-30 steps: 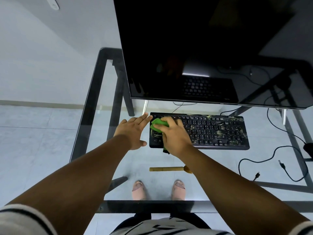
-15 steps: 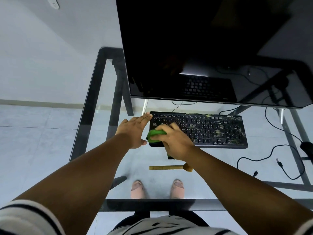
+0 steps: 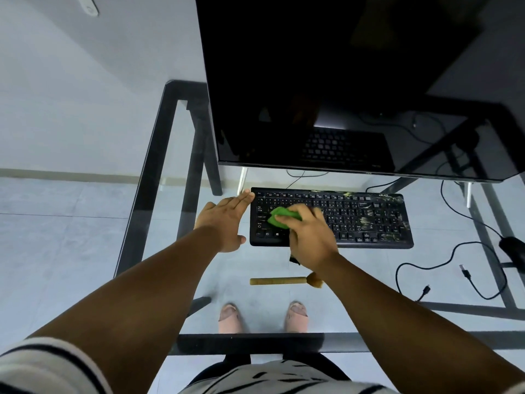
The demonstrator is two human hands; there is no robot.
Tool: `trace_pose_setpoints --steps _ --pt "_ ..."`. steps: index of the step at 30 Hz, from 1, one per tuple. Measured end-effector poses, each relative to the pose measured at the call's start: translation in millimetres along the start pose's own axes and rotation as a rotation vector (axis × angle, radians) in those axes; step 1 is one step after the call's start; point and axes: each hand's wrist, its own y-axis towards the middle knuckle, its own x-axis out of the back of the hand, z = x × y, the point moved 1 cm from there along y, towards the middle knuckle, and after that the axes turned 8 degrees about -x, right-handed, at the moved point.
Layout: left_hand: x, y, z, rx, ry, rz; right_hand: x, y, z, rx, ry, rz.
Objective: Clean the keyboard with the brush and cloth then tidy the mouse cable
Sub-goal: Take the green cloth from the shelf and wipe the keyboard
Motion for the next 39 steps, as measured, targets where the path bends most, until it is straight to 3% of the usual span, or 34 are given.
trace_pose_setpoints --steps 2,8,15,21,26,32,36,39 --pt "0.0 0.2 -0.7 -0.003 0.014 0.007 -2.6 -0.7 10.9 -0.069 0.003 -0.029" --pt "-1.6 -1.2 1.3 0.005 0.044 0.084 -1.0 -6.3 9.6 0.215 0.005 0.085" --pt "-2.7 -2.8 1.3 -0.046 0.177 0.094 -7.4 -12.5 8.2 0.095 0.032 -0.018" --pt "-3.6 -2.0 -0.7 -0.059 0.158 0.140 -5.2 -16.7 -0.6 0.283 0.019 0.066" --pt "-5.9 -1.7 -3.0 -0.045 0.106 0.146 -4.5 -20.5 -17.4 0.151 0.059 -0.030" --pt "-5.3 -1.7 -3.4 -0.032 0.083 0.151 -10.9 -17.4 4.1 0.165 0.002 0.029" --pt "-6.3 -2.7 -6.4 -0.018 0.061 0.154 4.1 -9.1 -13.7 -0.194 0.055 -0.084" --pt "-5.9 -2.0 -8.8 -0.005 0.082 0.160 10.7 7.7 -2.1 -0.354 0.076 -0.042"
